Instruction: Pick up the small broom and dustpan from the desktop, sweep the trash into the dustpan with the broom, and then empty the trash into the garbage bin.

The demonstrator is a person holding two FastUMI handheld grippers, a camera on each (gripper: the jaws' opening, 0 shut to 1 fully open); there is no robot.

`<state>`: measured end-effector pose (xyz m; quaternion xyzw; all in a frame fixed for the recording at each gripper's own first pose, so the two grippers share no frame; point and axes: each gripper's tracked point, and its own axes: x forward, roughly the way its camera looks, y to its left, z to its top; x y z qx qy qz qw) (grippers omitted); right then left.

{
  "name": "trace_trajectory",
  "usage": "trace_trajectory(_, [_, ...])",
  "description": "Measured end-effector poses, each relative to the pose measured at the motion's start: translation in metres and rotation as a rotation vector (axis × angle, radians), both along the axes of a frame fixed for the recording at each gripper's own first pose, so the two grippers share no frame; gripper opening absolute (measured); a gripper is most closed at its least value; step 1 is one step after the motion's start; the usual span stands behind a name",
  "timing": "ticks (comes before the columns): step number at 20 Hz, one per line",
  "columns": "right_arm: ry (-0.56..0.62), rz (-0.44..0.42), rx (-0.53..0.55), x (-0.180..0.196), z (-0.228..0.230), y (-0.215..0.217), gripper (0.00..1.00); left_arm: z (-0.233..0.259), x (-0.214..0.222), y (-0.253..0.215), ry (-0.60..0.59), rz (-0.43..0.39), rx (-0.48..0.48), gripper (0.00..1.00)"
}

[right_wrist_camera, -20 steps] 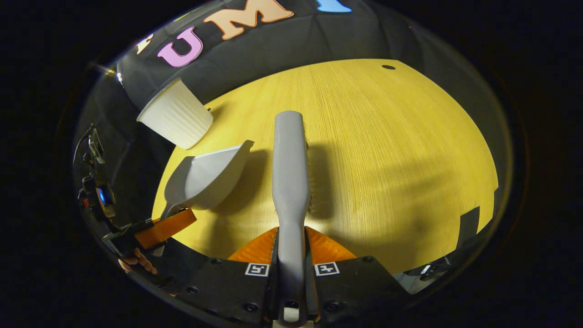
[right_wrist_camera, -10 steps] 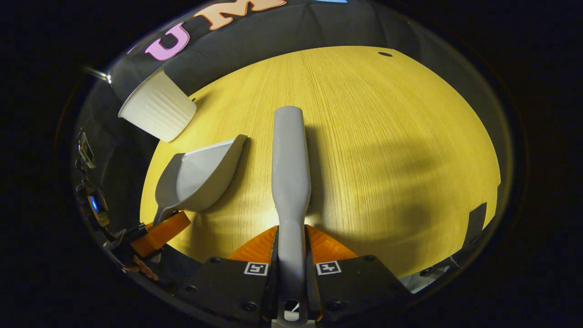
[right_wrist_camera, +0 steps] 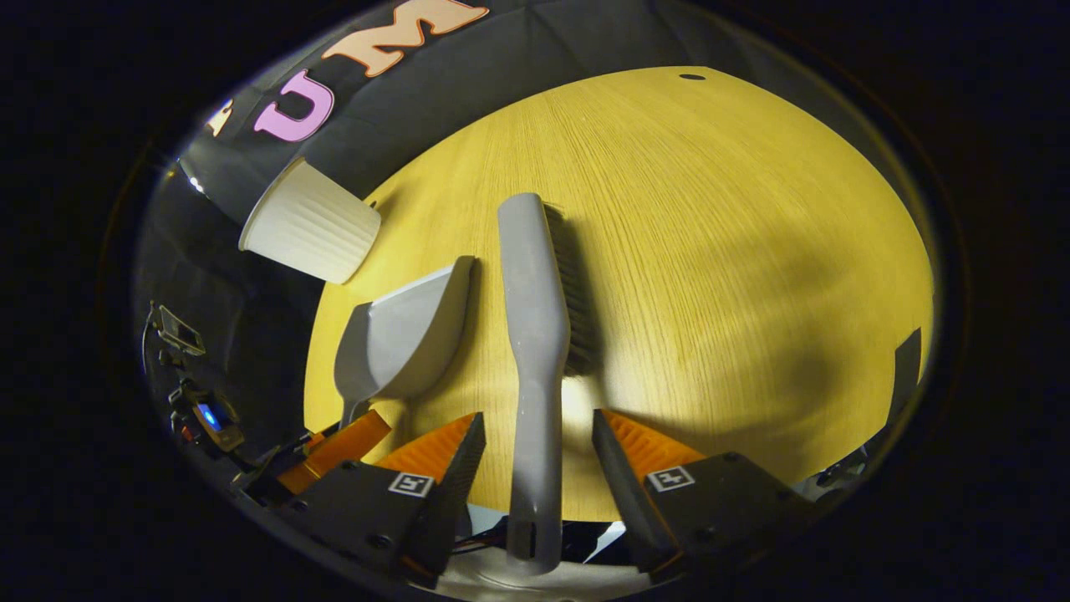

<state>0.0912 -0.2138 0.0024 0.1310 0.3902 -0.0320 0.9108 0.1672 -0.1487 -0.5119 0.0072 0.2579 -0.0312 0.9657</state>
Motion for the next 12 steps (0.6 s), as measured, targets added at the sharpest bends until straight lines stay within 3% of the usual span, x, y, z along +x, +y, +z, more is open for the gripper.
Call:
trace_trajectory(1, [-0.016, -0.001, 0.006, -0.005, 0.008, 0.000, 0.92, 0.003, -0.002, 0.001, -0.015, -0.002, 0.003, 0.62])
trace_trajectory(2, [-0.040, -0.003, 0.011, -0.006, 0.015, 0.002, 0.93, 0.008, -0.004, 0.001, -0.034, 0.003, 0.008, 0.77])
trace_trajectory(6, [-0.204, 0.035, -0.028, -0.013, 0.074, 0.018, 0.93, 0.056, -0.021, -0.003, -0.170, -0.017, 0.027, 0.81])
trace_trajectory(10, [-0.525, 0.113, -0.123, -0.016, 0.173, 0.062, 0.93, 0.150, -0.030, -0.012, -0.463, -0.009, 0.084, 0.83])
trace_trajectory(12, [-0.675, 0.145, -0.164, -0.027, 0.220, 0.082, 0.93, 0.201, -0.041, -0.015, -0.627, 0.020, 0.147, 0.95])
